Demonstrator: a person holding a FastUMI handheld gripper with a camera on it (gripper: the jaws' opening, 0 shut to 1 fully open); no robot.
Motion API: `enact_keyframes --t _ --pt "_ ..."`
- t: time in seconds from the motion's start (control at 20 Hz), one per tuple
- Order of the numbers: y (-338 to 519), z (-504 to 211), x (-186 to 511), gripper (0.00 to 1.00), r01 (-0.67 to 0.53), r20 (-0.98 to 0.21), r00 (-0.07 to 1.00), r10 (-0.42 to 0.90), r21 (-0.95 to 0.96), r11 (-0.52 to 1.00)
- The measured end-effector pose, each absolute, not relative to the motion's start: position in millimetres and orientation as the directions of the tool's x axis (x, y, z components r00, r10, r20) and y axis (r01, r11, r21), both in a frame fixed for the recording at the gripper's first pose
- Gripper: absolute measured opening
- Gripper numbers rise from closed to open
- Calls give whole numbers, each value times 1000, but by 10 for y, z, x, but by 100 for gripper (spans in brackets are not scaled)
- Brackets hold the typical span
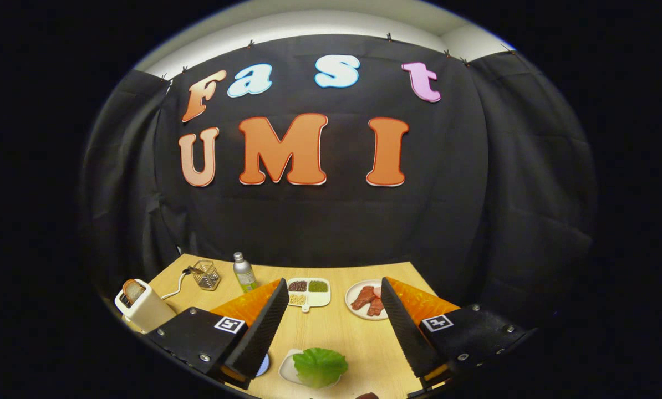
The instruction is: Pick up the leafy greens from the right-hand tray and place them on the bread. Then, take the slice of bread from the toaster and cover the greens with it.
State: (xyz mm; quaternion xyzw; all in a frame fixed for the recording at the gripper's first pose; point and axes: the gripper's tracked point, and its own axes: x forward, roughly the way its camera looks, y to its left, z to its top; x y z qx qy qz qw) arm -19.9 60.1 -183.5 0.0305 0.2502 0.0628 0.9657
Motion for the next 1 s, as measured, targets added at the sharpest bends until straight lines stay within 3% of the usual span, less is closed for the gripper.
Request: enact_keyframes --t 0.35,1.0 --pt "789 -2486 -350 100 -137 -643 742 190 131 982" --pt "1056 -3558 -900 99 -180 -904 348 248 195 964"
